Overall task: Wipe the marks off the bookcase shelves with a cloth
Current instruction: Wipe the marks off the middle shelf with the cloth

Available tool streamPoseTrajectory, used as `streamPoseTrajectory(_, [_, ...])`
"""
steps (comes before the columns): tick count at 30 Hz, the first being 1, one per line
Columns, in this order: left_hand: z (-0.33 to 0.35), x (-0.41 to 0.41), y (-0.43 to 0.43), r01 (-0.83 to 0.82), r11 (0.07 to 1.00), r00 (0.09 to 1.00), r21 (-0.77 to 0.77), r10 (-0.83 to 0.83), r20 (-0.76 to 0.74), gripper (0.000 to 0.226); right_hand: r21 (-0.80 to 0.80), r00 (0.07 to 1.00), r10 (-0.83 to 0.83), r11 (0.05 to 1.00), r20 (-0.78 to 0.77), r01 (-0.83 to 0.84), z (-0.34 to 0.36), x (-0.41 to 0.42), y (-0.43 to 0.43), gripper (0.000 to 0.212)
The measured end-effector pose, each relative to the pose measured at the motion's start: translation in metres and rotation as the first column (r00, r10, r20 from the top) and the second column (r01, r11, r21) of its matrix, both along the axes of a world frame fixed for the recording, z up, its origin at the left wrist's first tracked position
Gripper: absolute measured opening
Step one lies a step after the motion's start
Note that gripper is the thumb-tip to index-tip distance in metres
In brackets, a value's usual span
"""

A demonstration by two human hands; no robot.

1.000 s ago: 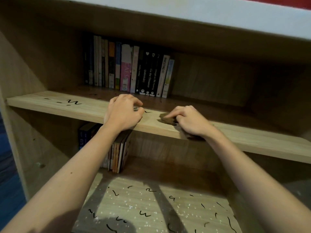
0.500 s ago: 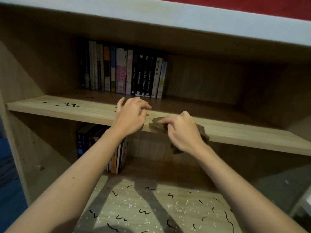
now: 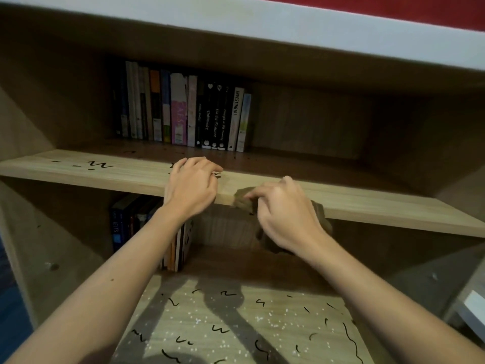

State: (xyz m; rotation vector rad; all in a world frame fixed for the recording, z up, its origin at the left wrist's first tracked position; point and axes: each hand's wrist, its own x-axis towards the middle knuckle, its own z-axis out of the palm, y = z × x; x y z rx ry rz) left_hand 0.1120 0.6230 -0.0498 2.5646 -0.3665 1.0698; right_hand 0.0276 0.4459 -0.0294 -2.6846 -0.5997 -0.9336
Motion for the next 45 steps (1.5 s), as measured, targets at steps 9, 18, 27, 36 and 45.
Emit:
streamPoseTrajectory(9, [0.016, -0.004, 0.019, 0.056, 0.991, 0.996, -0.12, -0.064, -0.06, 0.03, -0.036, 0.954, 0.182, 0.98, -0.239, -0.196, 0.003, 0.045, 0.004, 0.037])
streamPoseTrajectory(18, [0.028, 0.018, 0.07, -0.112, 0.987, 0.959, -0.113, 0.077, -0.273, 0.028, 0.054, 0.851, 0.071, 0.997, -0.52, -0.05, 0.029, 0.125, 0.022, 0.04])
streamPoseTrajectory(27, [0.025, 0.021, 0.078, 0.061, 0.998, 0.953, -0.032, -0.068, -0.294, 0.044, -0.068, 0.89, 0.081, 0.99, -0.448, -0.124, 0.034, 0.115, 0.007, 0.044])
streamPoseTrajectory(36, [0.027, 0.018, 0.08, 0.039, 0.999, 0.891, 0.031, -0.021, -0.453, 0.039, -0.077, 0.877, 0.128, 0.98, -0.464, -0.184, 0.029, 0.118, 0.067, 0.051])
streamPoseTrajectory(45, [0.027, 0.013, 0.076, -0.013, 0.998, 0.9, 0.063, 0.039, -0.434, 0.038, -0.065, 0.867, 0.093, 0.988, -0.49, -0.143, 0.035, 0.138, 0.072, 0.047])
